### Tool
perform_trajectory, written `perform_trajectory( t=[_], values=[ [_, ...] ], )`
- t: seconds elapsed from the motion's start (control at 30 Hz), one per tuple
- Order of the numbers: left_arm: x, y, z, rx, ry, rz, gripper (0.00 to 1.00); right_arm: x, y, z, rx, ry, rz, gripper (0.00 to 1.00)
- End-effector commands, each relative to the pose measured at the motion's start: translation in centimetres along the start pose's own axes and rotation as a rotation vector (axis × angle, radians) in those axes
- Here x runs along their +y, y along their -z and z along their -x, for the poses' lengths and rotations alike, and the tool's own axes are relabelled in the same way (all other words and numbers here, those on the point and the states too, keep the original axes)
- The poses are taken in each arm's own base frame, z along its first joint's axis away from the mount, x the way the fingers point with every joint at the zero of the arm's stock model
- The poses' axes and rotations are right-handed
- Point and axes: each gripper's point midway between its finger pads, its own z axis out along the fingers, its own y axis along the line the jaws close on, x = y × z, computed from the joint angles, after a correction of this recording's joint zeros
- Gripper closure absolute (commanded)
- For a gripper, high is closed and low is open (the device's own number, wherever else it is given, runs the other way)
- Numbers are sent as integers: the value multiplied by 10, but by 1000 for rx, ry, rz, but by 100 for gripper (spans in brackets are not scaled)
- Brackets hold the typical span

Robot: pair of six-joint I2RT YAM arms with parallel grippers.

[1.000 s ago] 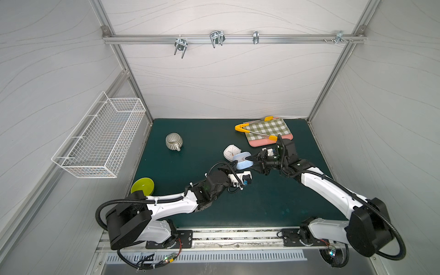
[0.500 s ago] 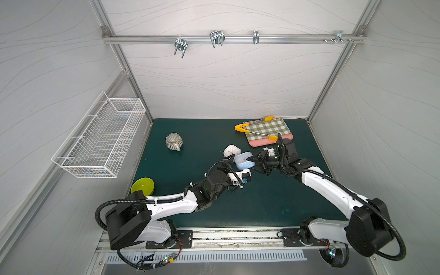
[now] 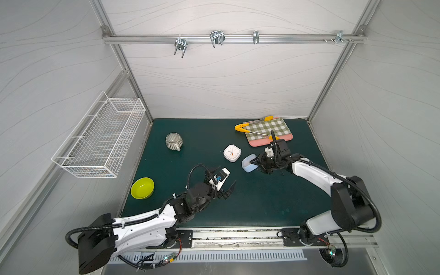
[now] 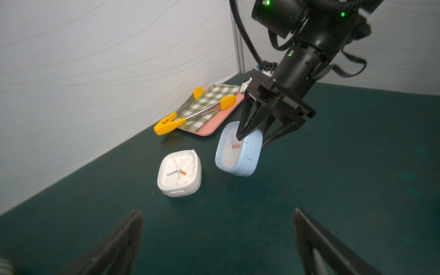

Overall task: Insert the battery into the alarm
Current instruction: Adjust the alarm at the center of the board, then reset both arms

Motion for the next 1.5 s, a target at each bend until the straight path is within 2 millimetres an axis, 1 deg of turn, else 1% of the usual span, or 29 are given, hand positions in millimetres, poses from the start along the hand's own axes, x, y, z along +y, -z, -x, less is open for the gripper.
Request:
perform_trajectory(
  t=[0.0, 0.13, 0.2, 0.23, 0.27, 0.4, 0.47, 0.6, 0.7, 0.8, 0.87, 0.97, 1.07, 1.1, 1.2, 1.27, 1.33, 1.4, 1.43, 1.47],
  values=[
    [1, 4, 6, -8, 173, -20, 1, 6, -6, 10, -18, 59, 11, 61],
    [7, 6, 9, -16, 179, -4, 1, -10, -18, 8, 6, 23, -16, 61],
    [8, 6, 9, -17, 180, -1, 1, -15, -22, 6, 17, 1, -22, 59],
    [8, 6, 0, 17, 172, 0, 1, -18, -23, 5, 21, -11, -29, 57],
    [8, 6, -1, 20, 173, 0, 1, -22, -24, 5, 22, -33, -37, 55],
    [8, 5, -4, 34, 169, 4, 1, -25, -22, 4, 14, -62, -27, 36],
    [9, 5, -5, 35, 173, 10, 1, -27, -19, 6, -8, -58, -34, 28],
    [14, 4, -6, 38, 200, 24, 1, -34, -19, 7, -16, -63, -43, 21],
    [27, -1, -14, 58, 272, 53, 1, -42, -21, 9, -34, -61, -59, 13],
    [47, -5, -28, 92, 354, 117, 1, -48, -23, 9, -33, -57, -77, 7],
    [60, -7, -35, 115, 393, 162, 1, -53, -20, 9, -48, -51, -104, 2],
    [81, -9, -42, 145, 434, 244, 1, -61, -7, 12, -104, -33, -150, 1],
    [118, -8, -51, 175, 469, 361, 1, -68, 13, 20, -204, 36, -213, 1],
    [130, -7, -55, 185, 477, 397, 1, -70, 20, 26, -245, 76, -235, 1],
    [172, 0, -65, 236, 469, 521, 1, -66, 50, 54, -424, 294, -328, 1],
    [199, 11, -68, 250, 425, 623, 1, -61, 76, 78, -571, 436, -418, 1],
    [220, 22, -72, 250, 403, 691, 1, -56, 98, 96, -696, 538, -493, 1],
    [239, 34, -80, 249, 388, 756, 0, -50, 102, 104, -756, 668, -512, 1],
    [250, 40, -84, 246, 407, 794, 1, -50, 106, 109, -792, 705, -534, 1],
    [255, 43, -88, 256, 411, 789, 1, -53, 109, 116, -825, 730, -569, 1]
  ],
)
